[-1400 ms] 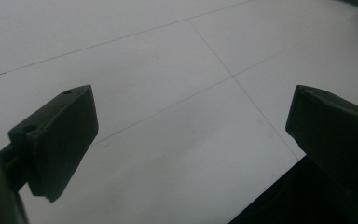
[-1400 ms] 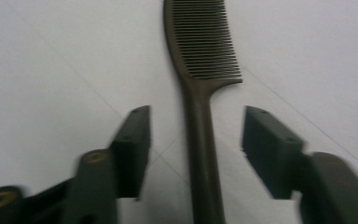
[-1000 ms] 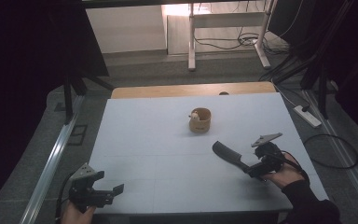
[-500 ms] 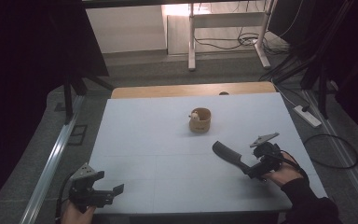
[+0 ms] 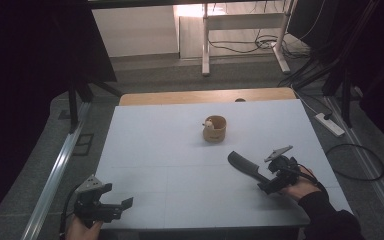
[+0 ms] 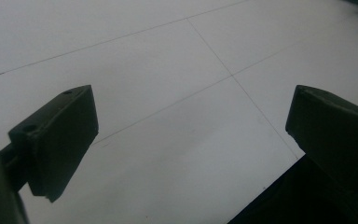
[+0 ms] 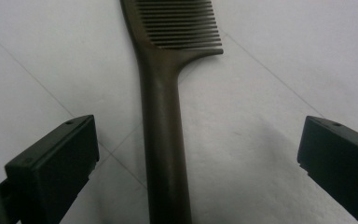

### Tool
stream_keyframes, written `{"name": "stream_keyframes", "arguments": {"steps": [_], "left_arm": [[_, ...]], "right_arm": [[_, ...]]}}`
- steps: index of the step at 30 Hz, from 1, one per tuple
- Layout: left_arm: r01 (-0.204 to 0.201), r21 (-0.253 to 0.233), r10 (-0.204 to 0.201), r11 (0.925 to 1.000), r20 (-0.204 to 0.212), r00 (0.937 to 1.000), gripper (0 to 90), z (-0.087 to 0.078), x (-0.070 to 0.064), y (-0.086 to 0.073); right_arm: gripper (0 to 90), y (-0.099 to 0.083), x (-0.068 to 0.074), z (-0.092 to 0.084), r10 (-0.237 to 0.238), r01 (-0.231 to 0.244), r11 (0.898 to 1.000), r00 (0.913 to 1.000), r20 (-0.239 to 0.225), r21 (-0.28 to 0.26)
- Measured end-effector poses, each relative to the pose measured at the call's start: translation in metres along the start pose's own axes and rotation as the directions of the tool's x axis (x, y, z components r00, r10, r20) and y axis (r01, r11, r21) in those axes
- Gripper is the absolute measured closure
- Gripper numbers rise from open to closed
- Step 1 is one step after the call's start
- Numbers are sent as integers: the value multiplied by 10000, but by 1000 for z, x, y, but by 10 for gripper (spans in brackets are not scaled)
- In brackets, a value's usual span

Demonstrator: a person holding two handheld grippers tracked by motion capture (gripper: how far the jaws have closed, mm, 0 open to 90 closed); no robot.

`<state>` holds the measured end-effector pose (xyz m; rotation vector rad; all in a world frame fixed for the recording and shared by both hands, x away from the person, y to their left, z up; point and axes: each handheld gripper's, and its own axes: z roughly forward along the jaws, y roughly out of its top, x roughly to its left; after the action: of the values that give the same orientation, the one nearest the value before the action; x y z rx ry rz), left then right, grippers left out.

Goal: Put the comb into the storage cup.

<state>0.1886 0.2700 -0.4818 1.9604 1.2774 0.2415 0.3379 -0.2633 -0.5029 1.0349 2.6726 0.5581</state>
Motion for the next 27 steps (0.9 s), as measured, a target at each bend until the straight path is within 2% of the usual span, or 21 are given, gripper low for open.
{"name": "stream_keyframes", "arguments": {"steps": [5,8,15,22,25,27], "left_arm": [[5,6,-5,10000,9,10000,31,0,0,0],[9,14,-9,10000,14,10000,31,0,0,0],[-25,60,25,10000,-5,10000,31,1,0,0],[-38,86,38,10000,2,10000,31,1,0,1],[-34,93,34,10000,6,10000,31,1,0,1],[-38,95,38,9999,6,10000,31,1,0,1]], "right_arm": [[0,-1,0,8,-107,110,9994,9999,-110,334],[0,-2,-2,9,25,-18,9996,9996,-273,266],[0,-3,-1,10,136,-132,9998,9996,-227,177],[5,1,0,9,294,-285,9980,9995,-147,573],[91,2,2,6,245,-231,9978,9995,-223,629],[205,3,3,3,59,-39,9981,9994,-329,611]]}}
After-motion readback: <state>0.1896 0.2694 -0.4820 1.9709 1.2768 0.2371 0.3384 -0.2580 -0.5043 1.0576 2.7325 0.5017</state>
